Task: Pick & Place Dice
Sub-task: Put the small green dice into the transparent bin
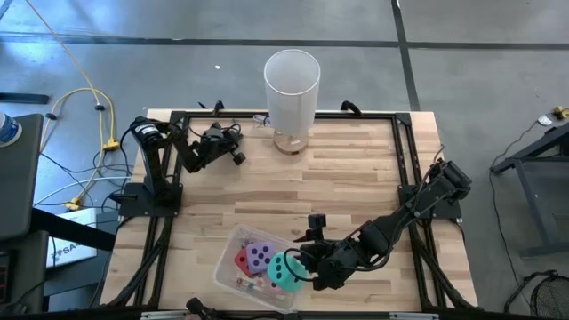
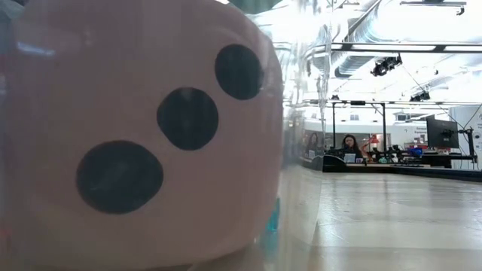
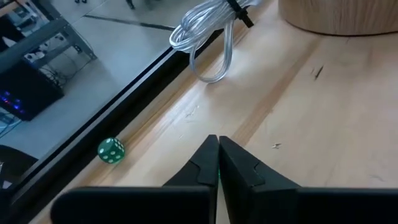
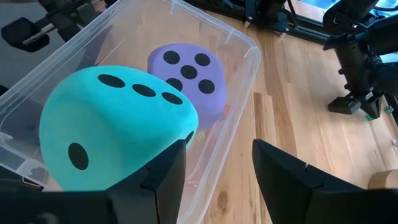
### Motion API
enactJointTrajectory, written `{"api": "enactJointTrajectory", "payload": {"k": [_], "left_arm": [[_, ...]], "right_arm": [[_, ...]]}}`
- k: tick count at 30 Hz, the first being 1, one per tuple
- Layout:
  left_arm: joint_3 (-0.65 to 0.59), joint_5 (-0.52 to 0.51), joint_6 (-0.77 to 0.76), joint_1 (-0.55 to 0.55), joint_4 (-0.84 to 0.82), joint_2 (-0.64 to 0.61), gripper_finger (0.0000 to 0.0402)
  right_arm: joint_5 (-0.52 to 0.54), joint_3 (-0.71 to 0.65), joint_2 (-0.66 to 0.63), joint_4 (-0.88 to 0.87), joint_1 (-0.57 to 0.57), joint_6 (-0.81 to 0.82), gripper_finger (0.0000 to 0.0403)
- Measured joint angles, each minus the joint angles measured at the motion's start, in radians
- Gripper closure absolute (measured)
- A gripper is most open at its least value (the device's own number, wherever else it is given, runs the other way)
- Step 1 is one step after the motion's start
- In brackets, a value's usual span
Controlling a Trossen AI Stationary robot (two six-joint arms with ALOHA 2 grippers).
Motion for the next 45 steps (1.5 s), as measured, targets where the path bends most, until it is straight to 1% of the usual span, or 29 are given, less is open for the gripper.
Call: {"api": "enactJointTrajectory", "payload": {"k": [8,10,15,21,25,30,32,34,37,40,42,45], "left_arm": [[-0.003,-0.085,-0.03,-0.042,-0.002,-0.005,0.0401],[-0.005,-0.13,0.005,-0.062,-0.004,-0.021,0.0401],[-0.006,-0.208,0.08,-0.119,-0.011,-0.107,0.0401],[-0.006,-0.268,0.095,-0.181,-0.069,-0.249,0.0401],[-0.006,-0.269,-0.02,-0.174,-0.148,-0.317,0.0401],[-0.006,-0.273,-0.219,-0.165,-0.243,-0.328,0.0401],[-0.006,-0.275,-0.249,-0.18,-0.294,-0.329,0.0401],[-0.006,-0.285,-0.262,-0.207,-0.383,-0.348,0.0401],[-0.003,-0.321,-0.37,-0.25,-0.545,-0.441,0.0401],[-0.002,-0.323,-0.464,-0.257,-0.678,-0.604,0.0401],[0.0,-0.313,-0.47,-0.262,-0.75,-0.721,0.0401],[0.015,-0.284,-0.428,-0.265,-0.876,-0.877,0.0401]], "right_arm": [[0.0,0.0,0.0,0.0,0.0,0.0,0.0227],[0.0,0.0,0.0,0.0,0.0,0.0,0.0227],[-0.003,0.0,0.0,-0.001,0.0,0.0,0.0227],[-0.006,0.0,0.0,-0.002,0.0,0.0,0.0227],[-0.016,0.0,0.0,-0.001,0.0,0.0,0.0227],[-0.047,0.0,0.0,0.004,0.0,0.016,0.0227],[-0.056,0.0,0.0,0.004,0.0,0.025,0.0227],[-0.057,0.0,0.0,0.005,0.001,0.026,0.0227],[-0.059,0.0,0.0,0.012,0.002,0.026,0.0227],[-0.059,0.0,0.0,0.021,0.002,0.025,0.0227],[-0.059,0.0,0.0,0.021,0.002,0.024,0.0227],[-0.059,0.0,0.0,0.025,0.002,0.023,0.0227]]}}
